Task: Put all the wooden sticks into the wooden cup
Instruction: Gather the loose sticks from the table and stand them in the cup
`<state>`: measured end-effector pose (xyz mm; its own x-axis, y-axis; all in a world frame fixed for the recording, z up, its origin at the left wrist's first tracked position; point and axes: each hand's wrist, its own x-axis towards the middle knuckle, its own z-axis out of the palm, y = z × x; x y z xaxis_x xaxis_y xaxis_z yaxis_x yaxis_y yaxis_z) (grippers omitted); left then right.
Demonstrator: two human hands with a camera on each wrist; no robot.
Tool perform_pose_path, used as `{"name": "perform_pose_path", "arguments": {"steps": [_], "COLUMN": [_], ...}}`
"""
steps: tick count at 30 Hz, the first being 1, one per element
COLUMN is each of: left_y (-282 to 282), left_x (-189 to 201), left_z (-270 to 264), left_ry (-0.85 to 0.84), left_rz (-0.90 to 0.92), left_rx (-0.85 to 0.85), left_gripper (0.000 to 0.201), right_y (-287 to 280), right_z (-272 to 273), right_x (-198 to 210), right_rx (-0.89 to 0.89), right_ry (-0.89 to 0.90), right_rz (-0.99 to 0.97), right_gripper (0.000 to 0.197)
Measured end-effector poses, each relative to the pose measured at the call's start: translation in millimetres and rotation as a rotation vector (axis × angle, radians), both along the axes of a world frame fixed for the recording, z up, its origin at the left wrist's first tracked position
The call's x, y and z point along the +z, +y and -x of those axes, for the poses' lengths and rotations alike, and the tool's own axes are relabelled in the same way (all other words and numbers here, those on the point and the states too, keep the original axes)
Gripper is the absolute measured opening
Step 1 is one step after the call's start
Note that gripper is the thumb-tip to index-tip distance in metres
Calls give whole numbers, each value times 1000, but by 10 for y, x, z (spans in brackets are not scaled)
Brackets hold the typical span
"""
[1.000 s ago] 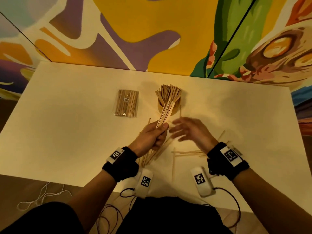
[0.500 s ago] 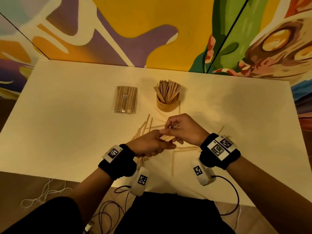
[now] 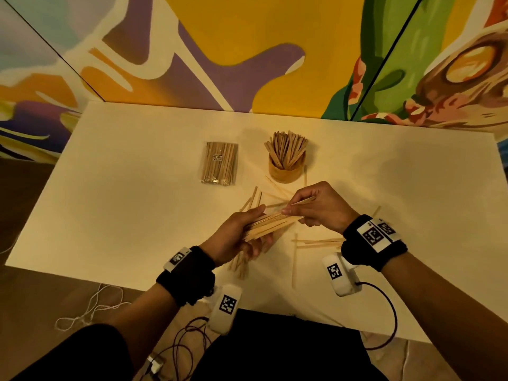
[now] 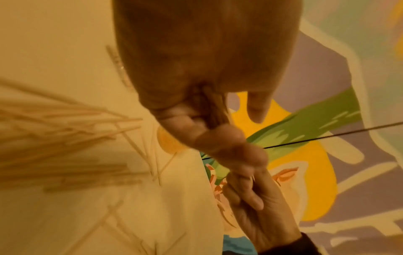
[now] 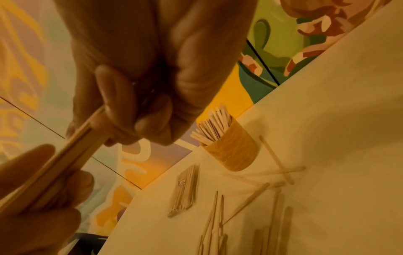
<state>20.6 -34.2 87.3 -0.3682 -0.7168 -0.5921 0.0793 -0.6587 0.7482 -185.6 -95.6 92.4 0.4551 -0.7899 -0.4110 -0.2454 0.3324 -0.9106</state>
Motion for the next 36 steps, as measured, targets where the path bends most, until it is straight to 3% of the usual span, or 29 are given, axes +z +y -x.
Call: {"name": "perform_pose_path", "arguments": {"steps": [6,11,14,17,19,21,24,32,36], "left_y": [110,56,55,92,120,138,119,-4,-80], "left_x": [-106,-94,-91,-47,10,53,51,32,-34], "left_z": [273,392,366,299,263,260,267,203,132], "left_ry": [-101,-152,-90,9,-20,-91,-138,-163,-125], "left_rz": [43,19,13,86,189,292,375,327,285], "left_rx": [371,566,539,376,279,229,290,481,535], "left_gripper": [43,39,37,37,31,41,49,23,17], "right_y": [-16,-1,10,-39,-92,-133,-167,-182,-235], "right_z": [-105,-195,-191,-154,-130,-133,-178,-307,-291], "right_x": [6,-51,-39,-9,5,14,-9,-82,-102], "right_rx": [-25,-219,-241,-232,-233,-227,-219,-198,-204], "right_ry": [28,35,43,58,70,85,72,19,-128], "right_rz": [70,158,176,161,141,113,62,67,-40], "right_gripper": [35,43,41,43,45,43,40,40,13]}}
